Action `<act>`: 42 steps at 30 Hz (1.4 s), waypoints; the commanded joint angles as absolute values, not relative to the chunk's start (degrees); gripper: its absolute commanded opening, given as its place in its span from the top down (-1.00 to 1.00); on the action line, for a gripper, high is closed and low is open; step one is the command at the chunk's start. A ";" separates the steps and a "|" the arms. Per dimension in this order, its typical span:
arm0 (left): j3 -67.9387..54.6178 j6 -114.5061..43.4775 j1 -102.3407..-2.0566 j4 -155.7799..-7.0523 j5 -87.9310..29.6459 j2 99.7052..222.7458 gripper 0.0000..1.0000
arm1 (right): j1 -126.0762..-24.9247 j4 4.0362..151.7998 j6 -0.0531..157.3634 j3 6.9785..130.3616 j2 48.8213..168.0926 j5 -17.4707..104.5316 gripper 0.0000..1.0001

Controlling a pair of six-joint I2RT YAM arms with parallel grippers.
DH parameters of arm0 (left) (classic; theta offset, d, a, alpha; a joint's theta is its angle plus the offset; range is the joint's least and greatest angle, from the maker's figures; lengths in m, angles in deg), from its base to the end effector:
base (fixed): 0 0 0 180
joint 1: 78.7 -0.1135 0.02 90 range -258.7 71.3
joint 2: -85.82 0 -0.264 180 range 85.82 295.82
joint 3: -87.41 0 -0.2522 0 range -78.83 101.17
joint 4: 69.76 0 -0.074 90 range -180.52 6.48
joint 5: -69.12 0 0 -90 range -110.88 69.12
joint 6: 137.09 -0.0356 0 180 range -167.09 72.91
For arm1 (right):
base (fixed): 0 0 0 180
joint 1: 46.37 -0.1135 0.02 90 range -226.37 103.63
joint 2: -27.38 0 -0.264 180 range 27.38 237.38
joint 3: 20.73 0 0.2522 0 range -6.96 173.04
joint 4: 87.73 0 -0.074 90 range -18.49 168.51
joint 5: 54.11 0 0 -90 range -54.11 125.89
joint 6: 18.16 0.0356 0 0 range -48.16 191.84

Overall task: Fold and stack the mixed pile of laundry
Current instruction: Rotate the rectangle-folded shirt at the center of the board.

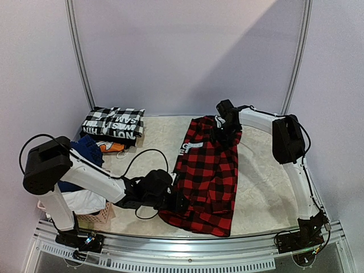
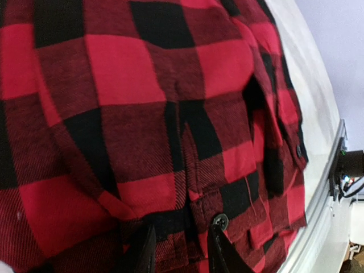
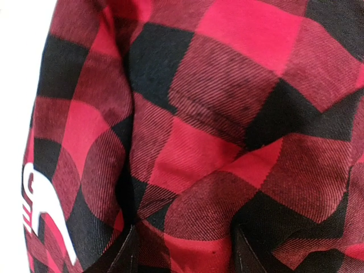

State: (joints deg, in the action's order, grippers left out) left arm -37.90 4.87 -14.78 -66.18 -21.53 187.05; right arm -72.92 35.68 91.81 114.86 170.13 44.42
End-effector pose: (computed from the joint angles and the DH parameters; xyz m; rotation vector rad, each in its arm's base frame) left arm 0.1426 -0.2922 0.1147 0.2722 2.5384 -0.9493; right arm 0.4706 0.2410 0.1439 -0.2052 2.7379 0.4409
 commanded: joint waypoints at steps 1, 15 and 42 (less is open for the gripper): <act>-34.63 6.84 -10.80 -65.64 -22.20 191.40 0.35 | -73.61 31.36 90.12 117.61 176.06 50.63 -0.13; -28.37 4.64 -8.60 -67.59 -21.07 193.41 0.35 | -73.70 34.27 88.25 124.89 179.22 49.82 -0.13; -26.46 -18.27 -7.24 -96.83 8.37 163.40 -0.72 | -77.57 37.97 88.08 111.82 149.12 36.36 -0.51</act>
